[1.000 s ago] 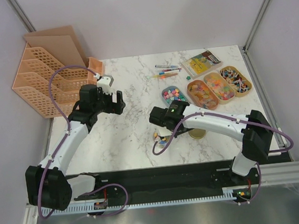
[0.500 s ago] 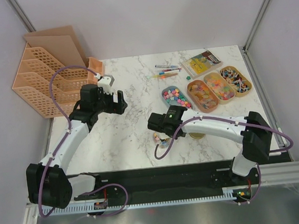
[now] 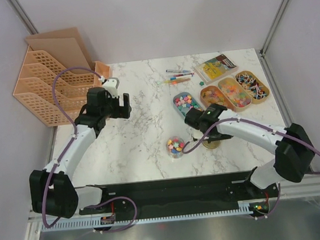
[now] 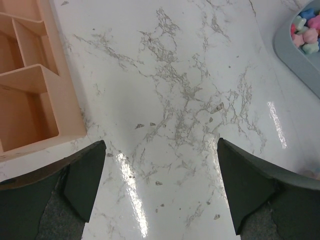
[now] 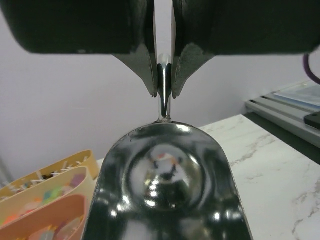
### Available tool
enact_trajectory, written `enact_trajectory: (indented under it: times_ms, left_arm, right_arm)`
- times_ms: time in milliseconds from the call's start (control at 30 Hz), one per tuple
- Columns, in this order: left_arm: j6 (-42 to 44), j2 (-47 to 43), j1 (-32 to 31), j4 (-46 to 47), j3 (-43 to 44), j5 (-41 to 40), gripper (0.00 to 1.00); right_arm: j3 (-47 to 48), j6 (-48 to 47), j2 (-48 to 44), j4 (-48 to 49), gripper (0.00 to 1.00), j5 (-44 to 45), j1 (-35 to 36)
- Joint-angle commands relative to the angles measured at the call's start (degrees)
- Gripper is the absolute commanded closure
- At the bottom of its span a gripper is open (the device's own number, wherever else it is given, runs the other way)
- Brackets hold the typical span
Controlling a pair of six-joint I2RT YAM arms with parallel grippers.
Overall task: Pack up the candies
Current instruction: Place the fake candies in the packing bottle, then place the spatula at the center of the board.
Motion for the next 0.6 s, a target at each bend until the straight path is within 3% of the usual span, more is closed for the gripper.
enact_trajectory:
  times_ms: [0,200,400,567]
  left_arm:
    - [0.0,1.8,0.3,0.0,3.9,-3.8,0.00]
    - [0.1,4.3,0.3,-1.3,6.2,-4.9,0.00]
    - [2.1,7.6,0.3,-4.1,9.3,-7.5,0.00]
    - [1.2,10.1,0.3,-4.9,11.8,-6.2,0.00]
  right_arm:
    - [-0.6,0.0,-5.7,3.9,1.00,-6.7,-7.5]
    - [-12.2,-5.8,-16.1,21.0,1.00,-16.1,-21.4]
    - [-24.5,-15.3,-26.4,29.1,1.00,-20.4,-36.8]
    - [-23.7,-11.5,-21.9,29.6,1.00,-21.8,-46.4]
